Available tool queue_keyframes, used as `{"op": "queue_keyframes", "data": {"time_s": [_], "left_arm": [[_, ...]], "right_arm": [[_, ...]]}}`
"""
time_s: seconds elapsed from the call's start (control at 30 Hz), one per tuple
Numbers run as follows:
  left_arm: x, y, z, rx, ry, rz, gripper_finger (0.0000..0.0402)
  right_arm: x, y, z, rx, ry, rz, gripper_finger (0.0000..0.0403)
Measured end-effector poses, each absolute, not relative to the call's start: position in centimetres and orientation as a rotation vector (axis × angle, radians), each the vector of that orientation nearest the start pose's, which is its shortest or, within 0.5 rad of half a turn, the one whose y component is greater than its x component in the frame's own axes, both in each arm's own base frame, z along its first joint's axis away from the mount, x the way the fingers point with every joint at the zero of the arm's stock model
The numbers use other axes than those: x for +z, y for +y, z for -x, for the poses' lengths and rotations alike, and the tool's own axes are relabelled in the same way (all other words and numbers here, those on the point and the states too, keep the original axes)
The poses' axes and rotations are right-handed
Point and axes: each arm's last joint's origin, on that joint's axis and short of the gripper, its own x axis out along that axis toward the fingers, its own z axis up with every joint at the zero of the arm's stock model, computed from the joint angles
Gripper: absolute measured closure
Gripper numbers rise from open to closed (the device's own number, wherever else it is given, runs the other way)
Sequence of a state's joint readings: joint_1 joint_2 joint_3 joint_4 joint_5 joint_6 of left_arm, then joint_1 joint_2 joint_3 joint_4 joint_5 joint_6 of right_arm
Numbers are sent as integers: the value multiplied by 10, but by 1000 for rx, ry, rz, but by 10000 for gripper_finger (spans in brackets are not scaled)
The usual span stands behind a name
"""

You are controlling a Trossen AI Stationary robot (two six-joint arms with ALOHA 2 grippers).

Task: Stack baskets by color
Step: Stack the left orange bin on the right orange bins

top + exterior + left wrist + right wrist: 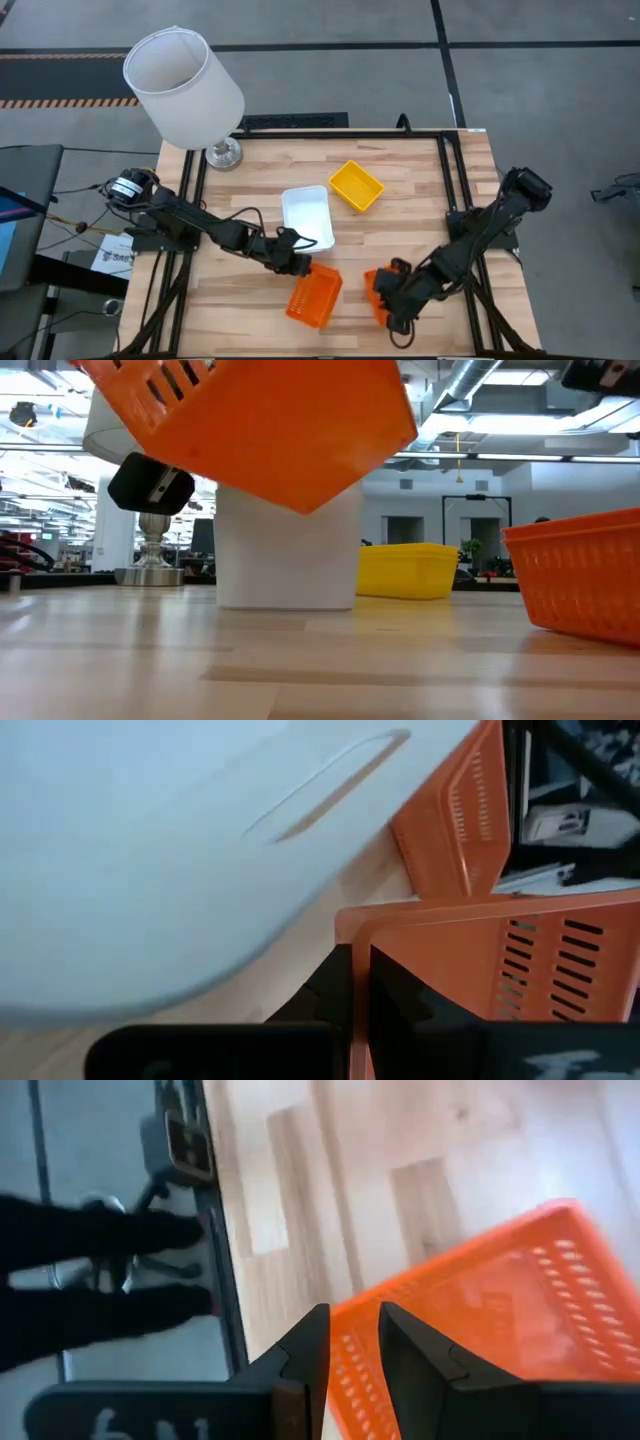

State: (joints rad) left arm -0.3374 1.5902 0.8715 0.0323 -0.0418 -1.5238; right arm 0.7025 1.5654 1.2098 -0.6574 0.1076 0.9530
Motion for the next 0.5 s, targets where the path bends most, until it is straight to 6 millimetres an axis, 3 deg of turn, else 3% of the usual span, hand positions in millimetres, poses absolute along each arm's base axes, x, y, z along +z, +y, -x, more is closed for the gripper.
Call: {"op": "queue_keyframes", "data": {"time_s": [0.2, 0.33, 0.5], "left_arm": [[187, -107, -303, 415, 679, 1358, 401], [183, -105, -299, 472, 687, 1323, 401], [183, -104, -299, 482, 664, 1265, 400]], "right_arm": [[278, 196, -243, -153, 890, -675, 294], [281, 187, -262, -222, 783, -871, 294], [264, 188, -295, -170, 751, -973, 291]]}}
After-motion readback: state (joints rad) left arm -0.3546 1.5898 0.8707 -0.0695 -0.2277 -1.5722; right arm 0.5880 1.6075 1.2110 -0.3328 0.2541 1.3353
